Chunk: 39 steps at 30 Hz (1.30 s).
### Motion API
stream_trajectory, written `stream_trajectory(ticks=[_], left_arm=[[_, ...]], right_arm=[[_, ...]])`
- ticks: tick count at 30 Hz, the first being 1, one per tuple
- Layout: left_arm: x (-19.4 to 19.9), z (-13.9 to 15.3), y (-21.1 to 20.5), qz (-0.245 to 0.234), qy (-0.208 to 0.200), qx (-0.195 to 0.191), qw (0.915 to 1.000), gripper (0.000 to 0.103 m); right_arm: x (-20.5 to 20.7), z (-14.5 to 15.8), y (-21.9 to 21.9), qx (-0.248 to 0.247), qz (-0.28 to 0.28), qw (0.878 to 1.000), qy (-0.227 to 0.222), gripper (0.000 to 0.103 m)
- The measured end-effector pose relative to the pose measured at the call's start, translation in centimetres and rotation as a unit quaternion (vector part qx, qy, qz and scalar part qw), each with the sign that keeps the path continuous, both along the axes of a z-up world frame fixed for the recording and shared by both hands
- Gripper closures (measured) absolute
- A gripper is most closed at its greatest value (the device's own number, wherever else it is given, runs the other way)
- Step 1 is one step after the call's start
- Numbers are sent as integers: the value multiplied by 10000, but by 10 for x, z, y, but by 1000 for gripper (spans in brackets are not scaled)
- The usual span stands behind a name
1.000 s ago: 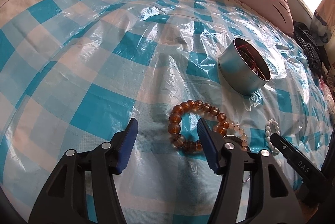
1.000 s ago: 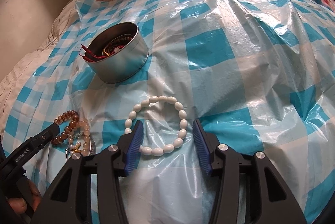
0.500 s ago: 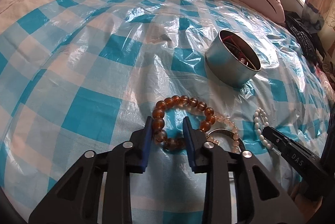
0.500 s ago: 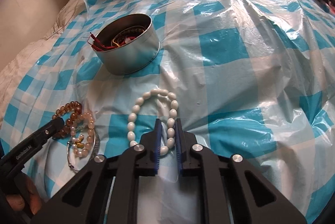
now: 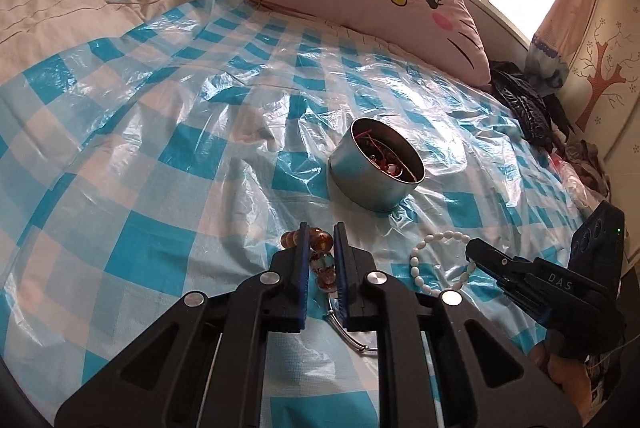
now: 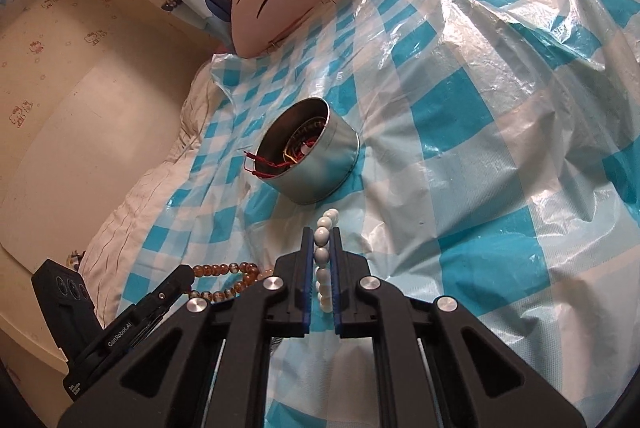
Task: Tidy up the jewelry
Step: 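Lift both bracelets and carry them over the silver tin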
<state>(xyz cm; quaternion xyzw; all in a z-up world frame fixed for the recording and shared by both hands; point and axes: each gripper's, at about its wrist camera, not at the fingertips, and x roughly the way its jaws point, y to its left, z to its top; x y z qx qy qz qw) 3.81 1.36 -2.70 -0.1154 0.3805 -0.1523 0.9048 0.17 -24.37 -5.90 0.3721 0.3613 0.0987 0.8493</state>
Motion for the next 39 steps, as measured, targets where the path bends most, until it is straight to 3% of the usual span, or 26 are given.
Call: stream_trajectory(ticks=[4, 10, 27, 31, 34, 36, 39], left_arm=[[2, -1, 9, 58, 94, -234, 9997, 92], [3, 2, 5, -266, 65, -541, 9982, 92], [38, 52, -44, -913, -292, -688, 9930, 95], [43, 48, -45, -1010, -112, -345, 9942, 94], [49, 17, -43, -1042, 354, 189, 9937, 91], [53, -7, -41, -1019, 673, 409, 9917, 78], [52, -28, -47, -1007, 799, 764, 9888, 66]], right_arm=[[-1, 5, -3, 225, 18, 9995, -228, 94], [-5, 15, -7, 496, 64, 9967, -638, 94], [33, 28, -2, 847, 310, 9911, -976, 94], [32, 24, -2, 823, 313, 9917, -934, 94], [29, 18, -5, 881, 270, 9923, -824, 94], [26, 17, -8, 925, 229, 9920, -829, 94], [25, 15, -9, 968, 203, 9919, -795, 94]])
